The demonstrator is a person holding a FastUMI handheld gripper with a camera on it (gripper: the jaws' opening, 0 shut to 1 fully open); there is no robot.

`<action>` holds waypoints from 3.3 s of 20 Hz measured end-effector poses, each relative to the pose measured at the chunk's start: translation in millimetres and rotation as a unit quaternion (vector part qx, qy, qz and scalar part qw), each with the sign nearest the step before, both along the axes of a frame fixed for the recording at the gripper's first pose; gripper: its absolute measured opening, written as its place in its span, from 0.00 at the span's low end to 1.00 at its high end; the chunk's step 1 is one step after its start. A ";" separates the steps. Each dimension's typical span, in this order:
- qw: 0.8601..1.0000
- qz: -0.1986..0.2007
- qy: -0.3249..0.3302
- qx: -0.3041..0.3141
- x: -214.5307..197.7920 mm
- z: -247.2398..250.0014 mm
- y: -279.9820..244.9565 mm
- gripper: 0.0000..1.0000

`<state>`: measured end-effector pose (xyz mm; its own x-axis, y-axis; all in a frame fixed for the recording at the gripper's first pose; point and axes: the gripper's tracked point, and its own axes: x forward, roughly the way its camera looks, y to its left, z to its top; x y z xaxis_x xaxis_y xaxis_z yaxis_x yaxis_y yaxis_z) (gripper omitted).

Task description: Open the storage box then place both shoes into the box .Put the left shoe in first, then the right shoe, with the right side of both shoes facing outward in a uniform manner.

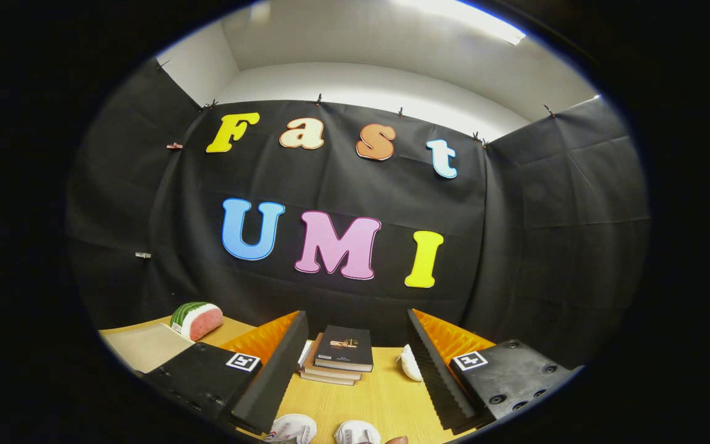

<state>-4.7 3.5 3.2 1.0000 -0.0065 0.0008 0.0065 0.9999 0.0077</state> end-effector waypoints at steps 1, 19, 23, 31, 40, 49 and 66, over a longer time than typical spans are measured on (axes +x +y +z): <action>1.000 -0.001 0.001 -0.001 0.0 -1.0 0.1 0.97; 0.883 0.274 0.275 0.262 -1.7 -94.9 146.7 0.98; 0.834 0.323 0.327 0.303 -11.8 -112.4 184.2 0.98; 0.747 0.361 0.428 0.358 -32.2 -175.2 245.1 0.98; 0.672 0.362 0.495 0.416 -51.1 -234.4 298.4 0.98; 0.628 0.361 0.500 0.474 -56.6 -229.3 307.5 0.54; 0.667 0.437 0.408 0.444 -31.6 -80.6 358.8 0.11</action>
<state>-36.3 362.3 -77.5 0.2872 0.9442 -0.1611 -0.2125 0.2268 0.9505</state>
